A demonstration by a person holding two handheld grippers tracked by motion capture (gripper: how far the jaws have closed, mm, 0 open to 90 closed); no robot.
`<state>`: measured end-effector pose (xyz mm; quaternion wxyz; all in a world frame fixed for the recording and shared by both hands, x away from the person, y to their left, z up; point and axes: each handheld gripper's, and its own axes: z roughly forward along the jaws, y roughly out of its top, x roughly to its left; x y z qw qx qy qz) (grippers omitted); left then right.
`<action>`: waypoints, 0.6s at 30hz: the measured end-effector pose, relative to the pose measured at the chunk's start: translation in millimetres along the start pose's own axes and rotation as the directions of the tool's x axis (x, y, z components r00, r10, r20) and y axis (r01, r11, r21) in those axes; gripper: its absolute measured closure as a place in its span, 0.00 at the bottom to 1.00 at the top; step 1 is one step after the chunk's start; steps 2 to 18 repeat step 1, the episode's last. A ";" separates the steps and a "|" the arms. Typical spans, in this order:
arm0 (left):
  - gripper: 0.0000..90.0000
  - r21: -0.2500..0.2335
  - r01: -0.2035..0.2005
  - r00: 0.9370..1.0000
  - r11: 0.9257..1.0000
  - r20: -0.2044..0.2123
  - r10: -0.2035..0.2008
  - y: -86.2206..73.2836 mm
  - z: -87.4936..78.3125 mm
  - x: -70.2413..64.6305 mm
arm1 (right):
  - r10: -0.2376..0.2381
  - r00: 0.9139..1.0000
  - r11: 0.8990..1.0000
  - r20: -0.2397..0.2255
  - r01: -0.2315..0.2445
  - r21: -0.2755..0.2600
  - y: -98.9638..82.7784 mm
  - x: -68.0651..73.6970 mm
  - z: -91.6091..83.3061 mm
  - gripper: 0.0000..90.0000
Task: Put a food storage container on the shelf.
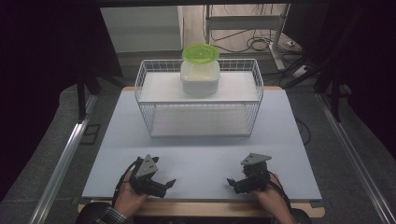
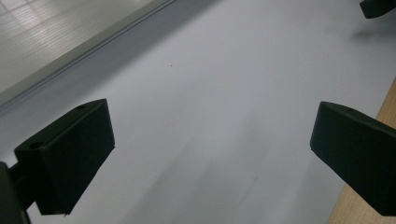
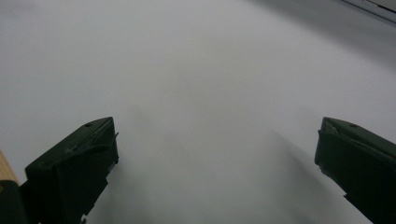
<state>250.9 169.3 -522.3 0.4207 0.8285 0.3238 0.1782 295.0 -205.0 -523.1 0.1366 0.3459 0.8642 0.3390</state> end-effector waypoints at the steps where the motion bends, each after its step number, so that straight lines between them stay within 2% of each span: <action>1: 0.00 -0.001 0.000 1.000 1.000 -0.001 0.000 0.1 0.0 0.1 | 0.001 1.000 1.000 0.001 -0.001 0.001 0.0 0.0 0.2 0.00; 18: 0.00 -0.001 0.000 1.000 1.000 -0.001 0.000 0.1 0.0 0.1 | 0.001 1.000 1.000 0.001 -0.001 0.001 0.0 0.0 0.2 0.00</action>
